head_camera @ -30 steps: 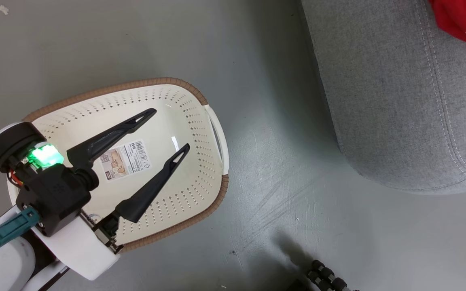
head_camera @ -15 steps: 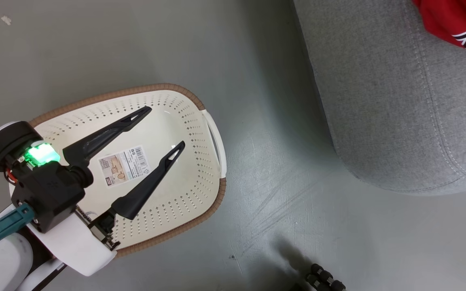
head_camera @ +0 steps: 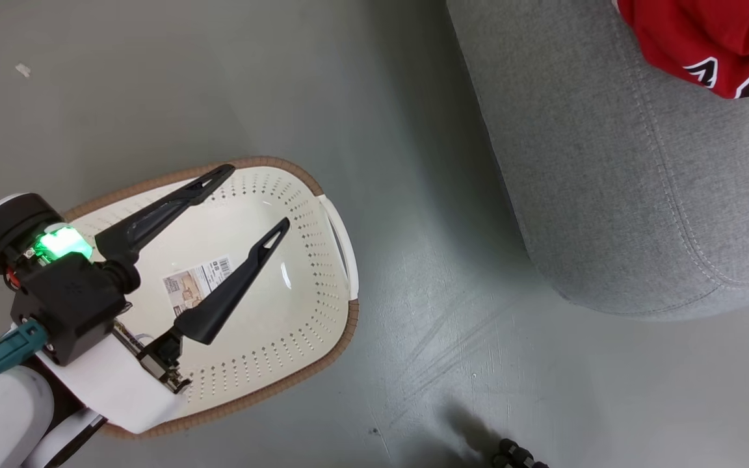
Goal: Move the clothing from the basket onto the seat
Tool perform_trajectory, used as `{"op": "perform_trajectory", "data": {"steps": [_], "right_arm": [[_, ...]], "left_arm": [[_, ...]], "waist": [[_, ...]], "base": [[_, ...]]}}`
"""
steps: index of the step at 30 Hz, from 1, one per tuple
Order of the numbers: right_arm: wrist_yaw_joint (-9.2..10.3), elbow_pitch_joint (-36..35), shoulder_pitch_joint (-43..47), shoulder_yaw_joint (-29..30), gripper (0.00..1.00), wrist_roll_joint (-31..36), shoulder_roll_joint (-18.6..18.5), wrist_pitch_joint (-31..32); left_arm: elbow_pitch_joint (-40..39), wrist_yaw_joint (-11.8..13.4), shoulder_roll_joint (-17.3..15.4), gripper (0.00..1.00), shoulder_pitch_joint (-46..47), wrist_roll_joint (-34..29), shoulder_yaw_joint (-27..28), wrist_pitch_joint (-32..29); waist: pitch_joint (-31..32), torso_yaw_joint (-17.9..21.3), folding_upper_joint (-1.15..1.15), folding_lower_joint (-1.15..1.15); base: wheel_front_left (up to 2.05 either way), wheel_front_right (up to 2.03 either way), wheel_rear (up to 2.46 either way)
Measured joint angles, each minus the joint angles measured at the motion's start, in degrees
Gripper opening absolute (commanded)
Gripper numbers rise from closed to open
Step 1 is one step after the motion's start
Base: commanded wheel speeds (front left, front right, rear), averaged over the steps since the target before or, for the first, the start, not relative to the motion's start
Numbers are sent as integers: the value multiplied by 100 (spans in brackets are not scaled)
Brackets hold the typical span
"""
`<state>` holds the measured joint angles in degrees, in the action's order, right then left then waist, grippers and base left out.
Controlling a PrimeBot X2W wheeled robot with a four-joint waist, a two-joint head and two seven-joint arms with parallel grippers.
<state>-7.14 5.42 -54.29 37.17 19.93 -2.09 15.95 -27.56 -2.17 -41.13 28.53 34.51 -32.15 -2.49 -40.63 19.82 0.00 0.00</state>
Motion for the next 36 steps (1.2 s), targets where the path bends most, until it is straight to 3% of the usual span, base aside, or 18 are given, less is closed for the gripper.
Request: {"op": "perform_trajectory", "data": {"steps": [14,36], "right_arm": [[1,-157,574,-1401,100,-1036,-11,-449],[1,36,1795,-3337,100,-1650,-48,-1726]], "left_arm": [[465,209,342,100,-236,183,255,519],[1458,522,879,100,-855,590,622,1374]], "waist": [[487,-209,0,0],[1466,-835,0,0]], "base": [[0,0,0],[0,0,0]]}}
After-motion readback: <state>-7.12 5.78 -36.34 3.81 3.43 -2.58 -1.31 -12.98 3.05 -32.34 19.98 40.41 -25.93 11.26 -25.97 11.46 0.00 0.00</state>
